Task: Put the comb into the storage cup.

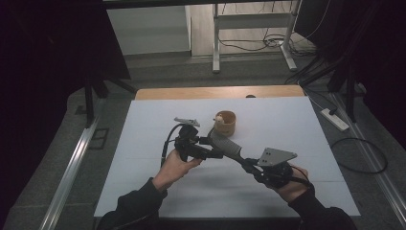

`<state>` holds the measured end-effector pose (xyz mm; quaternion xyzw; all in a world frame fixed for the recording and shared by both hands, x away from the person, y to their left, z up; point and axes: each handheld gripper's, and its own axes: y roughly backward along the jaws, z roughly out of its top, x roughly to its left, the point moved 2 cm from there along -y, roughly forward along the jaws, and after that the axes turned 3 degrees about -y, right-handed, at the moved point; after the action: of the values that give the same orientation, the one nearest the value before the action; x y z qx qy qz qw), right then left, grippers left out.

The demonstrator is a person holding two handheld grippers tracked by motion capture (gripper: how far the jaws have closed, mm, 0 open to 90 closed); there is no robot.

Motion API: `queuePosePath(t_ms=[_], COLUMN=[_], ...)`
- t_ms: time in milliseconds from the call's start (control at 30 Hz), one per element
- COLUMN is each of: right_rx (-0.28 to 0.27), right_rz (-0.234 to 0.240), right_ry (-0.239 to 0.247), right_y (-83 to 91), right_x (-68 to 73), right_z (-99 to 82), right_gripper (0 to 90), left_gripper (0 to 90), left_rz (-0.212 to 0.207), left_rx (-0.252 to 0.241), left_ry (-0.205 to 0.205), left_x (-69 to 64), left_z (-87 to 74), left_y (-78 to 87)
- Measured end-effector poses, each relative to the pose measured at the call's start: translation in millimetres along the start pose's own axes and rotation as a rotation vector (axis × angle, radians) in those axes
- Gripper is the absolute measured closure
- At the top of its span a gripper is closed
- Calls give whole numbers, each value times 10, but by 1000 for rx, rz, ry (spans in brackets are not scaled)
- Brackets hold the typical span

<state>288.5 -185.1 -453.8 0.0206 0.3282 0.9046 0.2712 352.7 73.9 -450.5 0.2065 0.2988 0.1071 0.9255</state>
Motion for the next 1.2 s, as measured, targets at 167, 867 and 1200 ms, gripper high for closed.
queuePosePath(t_ms=[167, 867, 1200], right_rx=[1, 10, -3], right_rz=[-3, 0, 11], right_ry=[8, 37, 5], right_y=[1, -35, -63], right_x=[4, 19, 11], right_z=[-1, -23, -25], right_gripper=[726, 725, 633], left_gripper=[165, 821, 829], left_rz=[-25, -210, -190], left_rx=[-5, -8, -25], left_ry=[9, 187, 191], left_x=[3, 75, 70], left_z=[-3, -44, -39], left_y=[21, 45, 83])
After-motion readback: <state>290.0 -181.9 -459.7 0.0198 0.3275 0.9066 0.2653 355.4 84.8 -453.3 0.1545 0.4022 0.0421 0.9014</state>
